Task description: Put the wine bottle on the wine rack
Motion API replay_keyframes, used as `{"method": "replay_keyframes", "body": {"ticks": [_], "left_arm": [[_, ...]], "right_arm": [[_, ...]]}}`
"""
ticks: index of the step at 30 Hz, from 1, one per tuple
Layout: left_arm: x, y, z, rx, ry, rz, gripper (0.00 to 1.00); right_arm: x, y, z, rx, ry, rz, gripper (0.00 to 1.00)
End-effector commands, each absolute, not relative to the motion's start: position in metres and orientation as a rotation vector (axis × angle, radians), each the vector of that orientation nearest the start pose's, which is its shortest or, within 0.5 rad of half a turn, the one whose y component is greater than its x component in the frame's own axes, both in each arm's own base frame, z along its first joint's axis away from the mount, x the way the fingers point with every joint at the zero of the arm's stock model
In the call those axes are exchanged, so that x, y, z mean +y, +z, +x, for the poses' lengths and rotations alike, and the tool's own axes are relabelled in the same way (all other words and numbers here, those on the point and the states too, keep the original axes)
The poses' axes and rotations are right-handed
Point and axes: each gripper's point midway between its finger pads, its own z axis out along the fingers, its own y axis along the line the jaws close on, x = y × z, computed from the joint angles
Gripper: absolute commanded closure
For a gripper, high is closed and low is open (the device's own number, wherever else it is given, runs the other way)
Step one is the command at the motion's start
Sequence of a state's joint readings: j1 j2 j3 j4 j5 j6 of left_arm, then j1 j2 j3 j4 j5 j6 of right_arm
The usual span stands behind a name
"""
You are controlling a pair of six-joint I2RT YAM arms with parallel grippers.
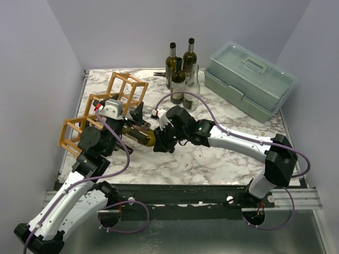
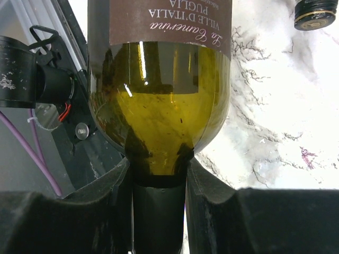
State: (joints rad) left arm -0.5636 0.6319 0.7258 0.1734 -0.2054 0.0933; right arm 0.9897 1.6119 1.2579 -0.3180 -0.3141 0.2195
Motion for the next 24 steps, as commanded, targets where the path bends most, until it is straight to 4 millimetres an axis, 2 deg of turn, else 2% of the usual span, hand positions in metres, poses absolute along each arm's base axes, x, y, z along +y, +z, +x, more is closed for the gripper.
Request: {"method": "replay_keyframes", "body": {"ticks": [1,9,24], "left_arm": [[-0.114,0.387,0.266,1.27,-0.253,0.217,0.01],[-0.113,0.388,0.265,1.265,-0.255,0.214,0.01],[-0.111,0.39,0.264,1.26,-0.256,0.208,0.01]], "right_arm": [[0.434,0.218,0.203,1.945,1.058,-1.036,1.0],[0.437,0.209,0.209,1.964,1.032,-1.011,1.0],[0.453,0.208,0.223,1.95,1.023,-0.99,1.0]]}}
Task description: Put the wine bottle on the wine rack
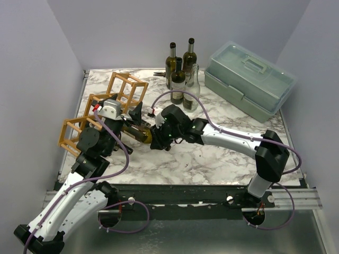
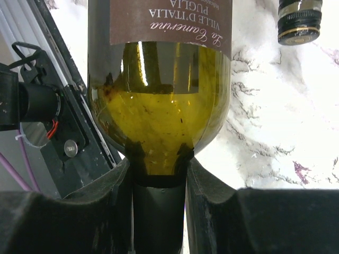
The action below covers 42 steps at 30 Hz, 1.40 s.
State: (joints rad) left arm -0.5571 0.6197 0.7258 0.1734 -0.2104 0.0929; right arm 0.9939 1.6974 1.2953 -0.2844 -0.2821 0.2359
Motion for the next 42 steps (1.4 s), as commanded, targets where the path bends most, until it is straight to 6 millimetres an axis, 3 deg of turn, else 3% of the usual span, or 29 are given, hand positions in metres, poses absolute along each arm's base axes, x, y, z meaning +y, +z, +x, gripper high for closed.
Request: {"method": "replay_keyframes", "body": {"ticks": [1,11,30,42], "left_arm": [[-0.111,0.391,0.264,1.259,-0.255,0.206,0.01],[-0.093,0.399,0.261,1.241,-0.218,0.141,0.02],[-0.035,0.422,0.245,1.194,-0.071,-0.064,0.02],[-0.03,0.419,0.245,1.2,-0.053,-0.083,0.02]], "right_arm": [[0.455,0.207,0.224,1.951,1.021,-0.993,1.0],[0.486,0.205,0.242,1.918,1.029,-1.017,1.0],[0.539,0.192,0.276,1.933,1.008,-1.049,1.0],[0.554,0.188,0.289,1.923,0.998,-1.038,1.0]]}}
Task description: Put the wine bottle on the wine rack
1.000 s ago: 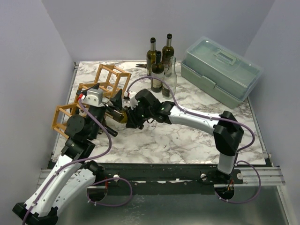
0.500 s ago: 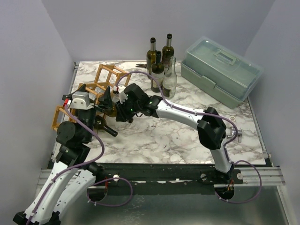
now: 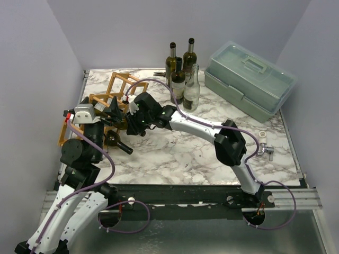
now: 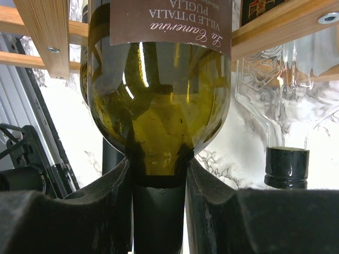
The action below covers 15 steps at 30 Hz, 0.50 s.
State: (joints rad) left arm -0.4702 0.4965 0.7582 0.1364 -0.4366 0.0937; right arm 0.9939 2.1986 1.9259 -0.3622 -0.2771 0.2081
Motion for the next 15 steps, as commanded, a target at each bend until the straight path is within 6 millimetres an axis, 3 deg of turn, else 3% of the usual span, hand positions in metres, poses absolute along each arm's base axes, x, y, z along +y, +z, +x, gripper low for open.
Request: {"method": "replay_keyframes", "body": {"ticks": [1,3,9,15], "left_arm": [[-0.031,0.418,0.245,1.201,-0.054,-0.082,0.02],[-0.031,0.417,0.247,1.206,-0.055,-0.08,0.02],[-0.032,0.413,0.25,1.218,-0.052,-0.079,0.02],[-0.035,0.409,0.254,1.231,-0.05,-0.074,0.02]], "right_arm": [[0.556,0.189,0.29,1.918,1.002,-1.03,1.0],[0.561,0.189,0.291,1.911,1.019,-1.017,0.98],[0.567,0.183,0.299,1.907,1.013,-0.998,0.79],[0.557,0.186,0.298,1.906,0.983,-0.981,0.47]]}}
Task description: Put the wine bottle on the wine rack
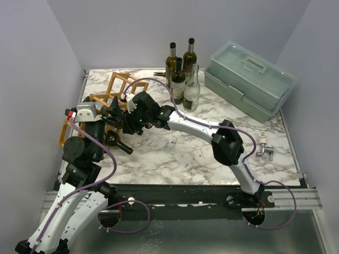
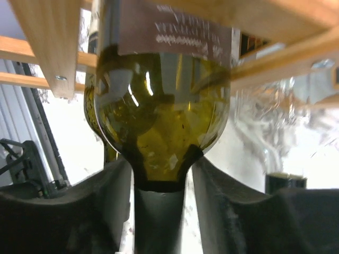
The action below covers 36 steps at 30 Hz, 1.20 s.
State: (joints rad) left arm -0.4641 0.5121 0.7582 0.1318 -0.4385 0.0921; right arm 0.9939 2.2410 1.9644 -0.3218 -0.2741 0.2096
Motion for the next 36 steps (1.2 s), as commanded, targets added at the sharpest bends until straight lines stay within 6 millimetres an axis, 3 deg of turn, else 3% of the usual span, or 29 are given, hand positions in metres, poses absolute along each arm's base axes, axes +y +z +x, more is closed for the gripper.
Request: {"method": "replay_keyframes", "body": {"ticks": [1,6,13,15,20,27,31,36], "left_arm": [[-0.035,0.408,0.255,1.235,-0.049,-0.073,0.02],[-0.036,0.408,0.255,1.234,-0.055,-0.07,0.02],[-0.036,0.405,0.256,1.242,-0.051,-0.071,0.02],[-0.036,0.403,0.258,1.25,-0.045,-0.07,0.02],[-0.041,0.4,0.263,1.262,-0.055,-0.061,0.02],[-0.047,0.394,0.268,1.282,-0.075,-0.054,0.02],[-0.049,0.39,0.271,1.295,-0.079,-0.049,0.02],[-0.055,0.385,0.275,1.312,-0.095,-0.036,0.02]], "right_arm": [[0.553,0.189,0.297,1.904,0.978,-0.975,0.41],[0.535,0.198,0.29,1.917,0.948,-0.961,0.26],[0.496,0.214,0.277,1.938,0.891,-0.915,0.23],[0.48,0.225,0.275,1.935,0.861,-0.883,0.22],[0.433,0.226,0.281,1.976,0.73,-0.798,0.19],[0.358,0.246,0.333,1.984,0.544,-0.516,0.19],[0.33,0.27,0.37,1.947,0.455,-0.387,0.16],[0.31,0.301,0.417,1.873,0.318,-0.305,0.11]]}}
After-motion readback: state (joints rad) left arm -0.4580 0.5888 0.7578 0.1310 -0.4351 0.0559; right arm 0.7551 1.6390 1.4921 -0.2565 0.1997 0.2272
